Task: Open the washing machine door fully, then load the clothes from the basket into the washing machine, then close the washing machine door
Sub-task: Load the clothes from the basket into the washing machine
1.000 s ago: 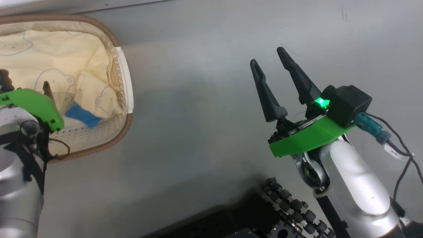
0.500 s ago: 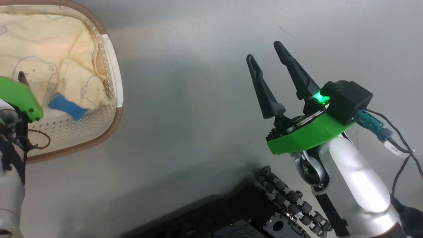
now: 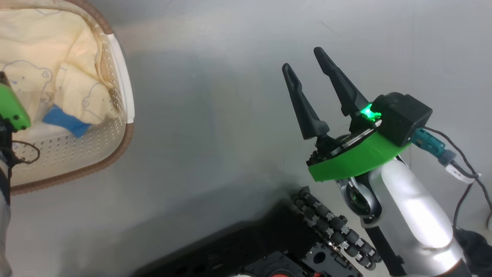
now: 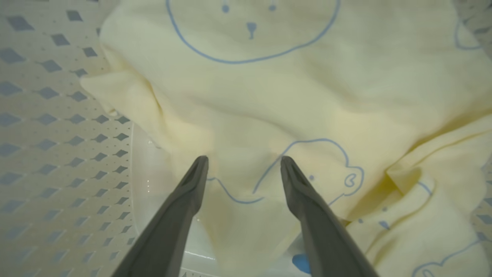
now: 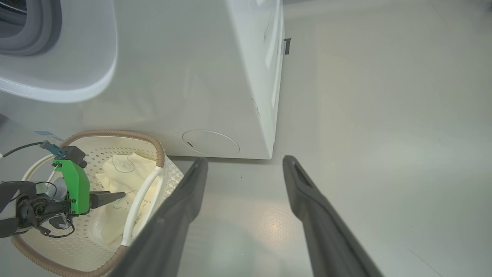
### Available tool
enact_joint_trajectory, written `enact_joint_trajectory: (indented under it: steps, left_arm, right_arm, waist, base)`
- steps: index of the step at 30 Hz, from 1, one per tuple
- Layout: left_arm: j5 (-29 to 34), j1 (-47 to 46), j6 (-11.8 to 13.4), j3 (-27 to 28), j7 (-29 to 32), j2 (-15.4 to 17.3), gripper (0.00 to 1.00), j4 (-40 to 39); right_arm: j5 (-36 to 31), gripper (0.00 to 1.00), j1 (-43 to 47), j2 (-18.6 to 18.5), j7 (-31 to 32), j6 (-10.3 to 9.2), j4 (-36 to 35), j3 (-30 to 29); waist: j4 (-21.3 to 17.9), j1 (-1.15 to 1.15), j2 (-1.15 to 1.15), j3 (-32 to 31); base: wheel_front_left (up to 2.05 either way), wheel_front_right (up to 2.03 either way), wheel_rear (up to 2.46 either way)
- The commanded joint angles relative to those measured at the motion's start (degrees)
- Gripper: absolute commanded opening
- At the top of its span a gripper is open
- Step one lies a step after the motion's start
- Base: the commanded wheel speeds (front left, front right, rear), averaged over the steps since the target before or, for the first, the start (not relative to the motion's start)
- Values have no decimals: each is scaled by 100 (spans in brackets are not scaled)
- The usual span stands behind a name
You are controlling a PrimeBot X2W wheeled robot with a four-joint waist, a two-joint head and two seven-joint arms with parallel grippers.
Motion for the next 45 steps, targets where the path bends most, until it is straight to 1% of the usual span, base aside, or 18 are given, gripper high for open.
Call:
enact_joint_trajectory:
  steps: [1, 11, 24, 34, 35, 36, 38, 39, 41, 43, 45]
  left_arm:
    - [21, 58, 49, 58, 15, 285, 100, -46]
    - [36, -140, 81, -56, 38, 392, 100, 14]
    - [2, -384, 55, -203, 1, 253, 100, 93]
    - [-54, -524, -57, -329, -108, 111, 100, 236]
    - [-56, -531, -78, -345, -123, 99, 98, 251]
    - [-61, -533, -101, -361, -128, 84, 76, 270]
    - [-74, -539, -111, -379, -150, 60, 58, 306]
    - [-77, -537, -109, -390, -164, 44, 51, 323]
    - [-87, -541, -110, -410, -182, 18, 45, 353]
    - [-99, -545, -118, -426, -204, 6, 35, 382]
    - [-122, -557, -146, -435, -224, -3, 31, 407]
  right_arm:
    - [57, 100, 151, -56, -37, 10, -172, 75]
    - [122, 100, 187, -56, -37, 10, -253, 83]
    - [65, 100, 260, -56, -37, 10, -284, -54]
    - [19, 100, 282, -56, -37, 10, -326, -180]
    - [20, 100, 282, -56, -37, 10, -331, -184]
    - [22, 100, 282, -56, -37, 10, -335, -188]
    - [21, 100, 284, -56, -37, 10, -339, -197]
    - [18, 100, 287, -56, -37, 10, -343, -206]
    - [10, 100, 298, -56, -37, 10, -351, -227]
    - [1, 100, 306, -56, -37, 10, -357, -247]
    - [-8, 100, 311, -56, -37, 10, -360, -261]
  waist:
    - [-28, 0, 0, 42]
    - [-134, 0, 0, 212]
    - [-49, 0, 0, 311]
    - [-2, 0, 0, 362]
    - [-1, 0, 0, 365]
    - [1, 0, 0, 367]
    - [7, 0, 0, 369]
    - [11, 0, 0, 369]
    - [18, 0, 0, 372]
    - [22, 0, 0, 379]
    - [25, 0, 0, 385]
  base:
    - [0, 0, 0]
    - [0, 0, 0]
    - [0, 0, 0]
    - [0, 0, 0]
    - [0, 0, 0]
    - [0, 0, 0]
    - [0, 0, 0]
    - [0, 0, 0]
    - [0, 0, 0]
    - [0, 0, 0]
    - [0, 0, 0]
